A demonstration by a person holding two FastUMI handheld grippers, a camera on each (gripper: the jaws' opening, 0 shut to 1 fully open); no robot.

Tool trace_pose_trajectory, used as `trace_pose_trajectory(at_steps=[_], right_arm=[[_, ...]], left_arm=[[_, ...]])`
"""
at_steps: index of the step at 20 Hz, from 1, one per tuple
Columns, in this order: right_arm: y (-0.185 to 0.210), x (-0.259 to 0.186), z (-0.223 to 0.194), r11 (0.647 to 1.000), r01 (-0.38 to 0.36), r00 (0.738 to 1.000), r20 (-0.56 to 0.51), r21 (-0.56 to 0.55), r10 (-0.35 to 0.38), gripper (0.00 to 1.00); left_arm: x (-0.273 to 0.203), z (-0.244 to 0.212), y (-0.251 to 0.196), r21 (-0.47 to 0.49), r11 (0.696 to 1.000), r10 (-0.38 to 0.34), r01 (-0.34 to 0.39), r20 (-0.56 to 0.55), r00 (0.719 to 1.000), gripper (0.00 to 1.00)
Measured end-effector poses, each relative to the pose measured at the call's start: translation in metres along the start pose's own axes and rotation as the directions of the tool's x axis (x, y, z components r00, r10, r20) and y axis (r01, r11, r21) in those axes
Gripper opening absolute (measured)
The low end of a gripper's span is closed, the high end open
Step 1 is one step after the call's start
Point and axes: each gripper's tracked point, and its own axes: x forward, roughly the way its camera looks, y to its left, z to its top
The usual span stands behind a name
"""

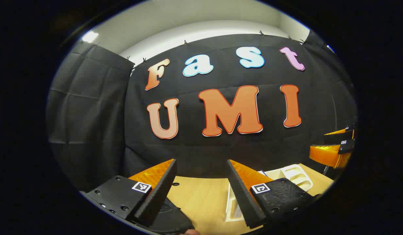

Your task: Open the schoolbag, grab two books from the bookshelf and put them into the schoolbag.

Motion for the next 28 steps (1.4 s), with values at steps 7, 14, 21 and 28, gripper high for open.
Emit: trace_pose_trajectory(at_steps=[7,14,21,28], right_arm=[[0.009,0.01,-0.007,1.0,-0.011,1.0,-0.004,-0.008,0.011,0.97],[0.02,0.016,-0.017,0.999,0.041,0.999,-0.033,0.014,-0.041,0.98],[0.02,0.025,-0.023,0.998,0.064,0.997,-0.051,-0.001,-0.064,0.98],[0.009,0.03,-0.037,0.997,0.068,0.995,-0.078,-0.027,-0.07,0.98]], left_arm=[[-0.006,-0.006,0.007,0.01,1.0,0.009,-0.009,0.018,1.0,0.96],[-0.002,-0.026,0.01,0.083,0.994,-0.074,0.073,0.009,0.997,0.95],[0.001,-0.044,0.011,0.159,0.984,-0.084,0.083,-0.004,0.996,0.96],[-0.015,-0.124,0.014,0.38,0.918,-0.065,0.116,-0.143,0.987,0.96]])
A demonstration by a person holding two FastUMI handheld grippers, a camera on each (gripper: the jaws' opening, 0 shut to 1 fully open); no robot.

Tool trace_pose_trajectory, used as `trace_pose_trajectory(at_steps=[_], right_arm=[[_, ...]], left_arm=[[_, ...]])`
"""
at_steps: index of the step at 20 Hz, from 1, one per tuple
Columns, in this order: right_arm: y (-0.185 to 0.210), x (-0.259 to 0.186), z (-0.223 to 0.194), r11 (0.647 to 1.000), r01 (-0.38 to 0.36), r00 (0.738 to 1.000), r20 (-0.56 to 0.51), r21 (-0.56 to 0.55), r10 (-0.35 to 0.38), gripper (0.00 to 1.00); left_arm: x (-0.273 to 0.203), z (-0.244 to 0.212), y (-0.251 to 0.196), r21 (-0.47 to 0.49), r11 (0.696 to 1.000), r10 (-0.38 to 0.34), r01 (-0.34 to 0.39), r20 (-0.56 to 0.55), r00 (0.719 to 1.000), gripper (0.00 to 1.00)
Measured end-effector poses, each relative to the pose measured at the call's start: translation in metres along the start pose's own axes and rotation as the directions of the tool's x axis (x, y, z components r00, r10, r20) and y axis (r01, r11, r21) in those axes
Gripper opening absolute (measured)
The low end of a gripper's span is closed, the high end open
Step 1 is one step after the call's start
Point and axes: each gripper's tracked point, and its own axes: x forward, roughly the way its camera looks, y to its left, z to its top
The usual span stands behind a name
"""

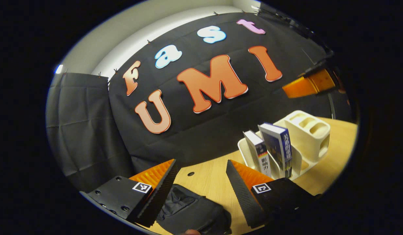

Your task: Open the schoolbag, grab two books from the bookshelf and put them into the schoolbag.

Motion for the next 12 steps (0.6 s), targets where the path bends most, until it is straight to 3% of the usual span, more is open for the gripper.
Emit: trace_pose_trajectory(at_steps=[7,12], right_arm=[[-0.022,0.008,-0.007,1.0,0.024,1.0,-0.005,-0.015,-0.025,0.98],[-0.035,0.012,-0.012,0.999,0.044,0.999,-0.014,-0.013,-0.044,0.98]], left_arm=[[-0.014,-0.082,-0.009,0.221,0.974,-0.01,0.044,-0.155,0.988,0.98],[-0.024,-0.148,-0.006,0.31,0.946,0.008,0.09,-0.301,0.954,0.98]])
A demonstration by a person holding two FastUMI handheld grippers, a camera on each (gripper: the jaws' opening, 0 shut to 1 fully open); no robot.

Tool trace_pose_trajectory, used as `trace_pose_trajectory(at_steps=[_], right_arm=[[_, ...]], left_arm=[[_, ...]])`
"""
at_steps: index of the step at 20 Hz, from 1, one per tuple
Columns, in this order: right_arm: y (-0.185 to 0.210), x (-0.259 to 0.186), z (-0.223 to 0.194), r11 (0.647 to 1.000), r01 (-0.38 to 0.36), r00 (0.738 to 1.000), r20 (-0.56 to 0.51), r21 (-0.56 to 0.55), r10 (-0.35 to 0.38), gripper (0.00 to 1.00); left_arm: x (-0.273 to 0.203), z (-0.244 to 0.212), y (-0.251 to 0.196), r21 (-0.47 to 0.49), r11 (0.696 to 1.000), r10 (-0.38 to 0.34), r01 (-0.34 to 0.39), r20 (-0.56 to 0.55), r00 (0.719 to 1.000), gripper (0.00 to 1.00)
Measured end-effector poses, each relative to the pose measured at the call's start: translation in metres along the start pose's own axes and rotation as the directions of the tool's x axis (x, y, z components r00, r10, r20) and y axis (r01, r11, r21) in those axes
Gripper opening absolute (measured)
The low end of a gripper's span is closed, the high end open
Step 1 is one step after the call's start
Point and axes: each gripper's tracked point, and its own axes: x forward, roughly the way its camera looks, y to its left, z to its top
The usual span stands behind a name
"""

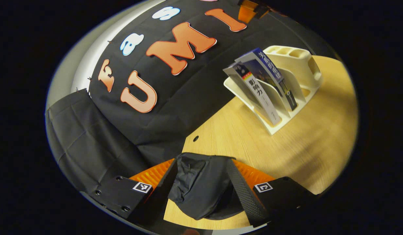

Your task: Open the schoolbag, grab two books from the bookshelf and put them into the schoolbag.

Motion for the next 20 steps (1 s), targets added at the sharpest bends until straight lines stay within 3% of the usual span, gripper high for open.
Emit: trace_pose_trajectory(at_steps=[7,13,18,20], right_arm=[[-0.008,0.003,-0.006,1.0,0.018,1.0,-0.012,-0.004,-0.018,0.98],[-0.005,0.009,-0.008,1.0,0.028,0.999,-0.024,-0.003,-0.028,0.98],[-0.001,0.009,-0.005,0.999,0.042,0.999,-0.03,-0.006,-0.042,0.98],[-0.001,0.007,-0.003,0.999,0.052,0.998,-0.027,-0.018,-0.052,0.98]], left_arm=[[0.006,-0.056,-0.009,0.068,0.997,-0.027,0.037,-0.148,0.989,0.98],[0.019,-0.075,-0.01,0.109,0.992,-0.031,0.056,-0.216,0.976,0.98],[0.03,-0.091,-0.018,0.132,0.984,-0.083,0.123,-0.273,0.958,0.96],[0.022,-0.086,-0.016,0.13,0.982,-0.099,0.135,-0.25,0.963,0.96]])
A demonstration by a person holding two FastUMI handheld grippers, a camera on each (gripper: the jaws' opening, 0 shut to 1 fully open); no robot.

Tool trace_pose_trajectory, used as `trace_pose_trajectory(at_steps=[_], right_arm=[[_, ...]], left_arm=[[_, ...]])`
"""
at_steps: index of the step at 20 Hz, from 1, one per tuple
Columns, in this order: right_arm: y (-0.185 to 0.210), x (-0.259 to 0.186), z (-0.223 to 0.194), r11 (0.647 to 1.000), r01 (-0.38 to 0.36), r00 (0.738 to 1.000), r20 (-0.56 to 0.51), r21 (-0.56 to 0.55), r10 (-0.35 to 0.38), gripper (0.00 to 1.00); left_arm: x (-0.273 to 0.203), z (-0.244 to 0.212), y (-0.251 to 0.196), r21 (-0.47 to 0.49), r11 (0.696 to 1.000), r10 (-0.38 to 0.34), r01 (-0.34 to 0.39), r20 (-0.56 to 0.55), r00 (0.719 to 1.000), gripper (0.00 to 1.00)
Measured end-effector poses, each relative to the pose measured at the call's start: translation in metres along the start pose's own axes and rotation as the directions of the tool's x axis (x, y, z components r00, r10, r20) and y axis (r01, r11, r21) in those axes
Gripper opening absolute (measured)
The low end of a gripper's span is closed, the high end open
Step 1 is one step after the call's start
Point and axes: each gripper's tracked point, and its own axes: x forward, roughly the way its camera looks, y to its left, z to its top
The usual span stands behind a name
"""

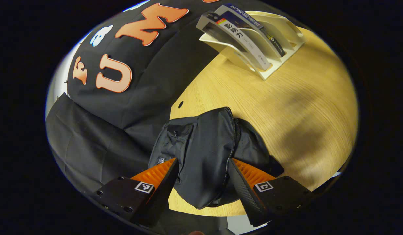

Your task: Open the schoolbag, grab two books from the bookshelf and put them into the schoolbag.

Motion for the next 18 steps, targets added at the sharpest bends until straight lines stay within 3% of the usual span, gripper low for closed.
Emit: trace_pose_trajectory(at_steps=[5,18], right_arm=[[0.004,-0.003,0.001,1.0,0.028,1.0,-0.008,-0.002,-0.028,0.98],[0.023,0.0,0.011,0.999,0.036,0.999,-0.001,-0.006,-0.036,0.98]], left_arm=[[-0.005,-0.016,-0.006,0.012,0.998,-0.053,0.054,-0.032,0.998,0.96],[0.054,-0.008,0.013,0.199,0.975,0.095,-0.096,0.011,0.995,0.95]])
